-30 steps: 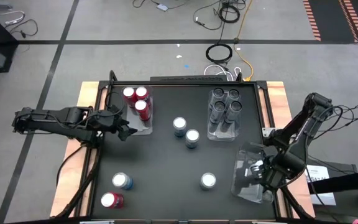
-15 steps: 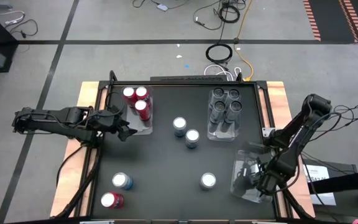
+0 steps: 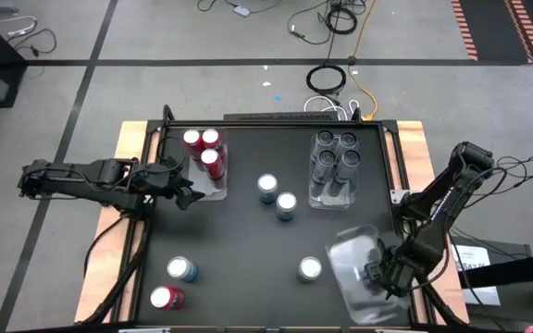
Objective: Sort soda cans
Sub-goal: Move the bottom right transparent bin to the top center of the table
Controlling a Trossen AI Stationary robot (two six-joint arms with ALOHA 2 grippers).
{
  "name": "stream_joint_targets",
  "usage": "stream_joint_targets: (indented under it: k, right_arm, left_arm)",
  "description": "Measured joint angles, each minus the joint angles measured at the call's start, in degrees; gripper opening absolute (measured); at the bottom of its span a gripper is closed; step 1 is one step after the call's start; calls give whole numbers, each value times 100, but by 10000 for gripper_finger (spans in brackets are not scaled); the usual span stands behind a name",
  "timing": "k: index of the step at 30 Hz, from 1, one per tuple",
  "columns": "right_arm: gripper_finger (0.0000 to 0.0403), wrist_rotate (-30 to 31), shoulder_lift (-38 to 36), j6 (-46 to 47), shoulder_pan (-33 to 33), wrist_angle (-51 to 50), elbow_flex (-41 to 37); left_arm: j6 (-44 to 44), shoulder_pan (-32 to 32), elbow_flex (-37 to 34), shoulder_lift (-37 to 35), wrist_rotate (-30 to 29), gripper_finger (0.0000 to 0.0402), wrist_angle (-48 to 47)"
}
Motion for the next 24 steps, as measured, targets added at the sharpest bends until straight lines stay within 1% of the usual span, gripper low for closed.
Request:
stream_joint_targets:
  k: [6, 9, 10, 12, 14, 16, 19, 21, 24]
  right_arm:
    - [1, 163, 0, -8, -2, -2027, 1585]
    - [1, 555, 0, -83, -54, -2917, 2419]
    - [1, 786, -4, -110, -87, -3089, 2669]
    - [1, 1615, -62, -245, -185, -3070, 2984]
    - [1, 2760, -125, -391, -316, -3045, 3156]
    - [0, 3578, -170, -636, -591, -3069, 3225]
    - [0, 4238, -177, -1251, -1284, -3077, 3252]
    - [0, 4570, -176, -1890, -1855, -2946, 3252]
    - [0, 4855, -177, -3319, -2836, -2070, 3252]
  left_arm:
    - [0, 0, 0, 0, 0, 382, 105]
    - [0, 0, 0, 0, 6, 382, 103]
    - [0, 0, 0, 0, 21, 382, 104]
    - [2, 0, 0, 0, 31, 382, 105]
    - [0, 0, 0, 0, 28, 382, 105]
    - [4, 0, 0, 0, 30, 382, 110]
    - [7, -1, 0, 0, 31, 382, 110]
    - [8, -1, 0, -1, 28, 382, 110]
    - [11, 0, 0, -2, -56, 382, 110]
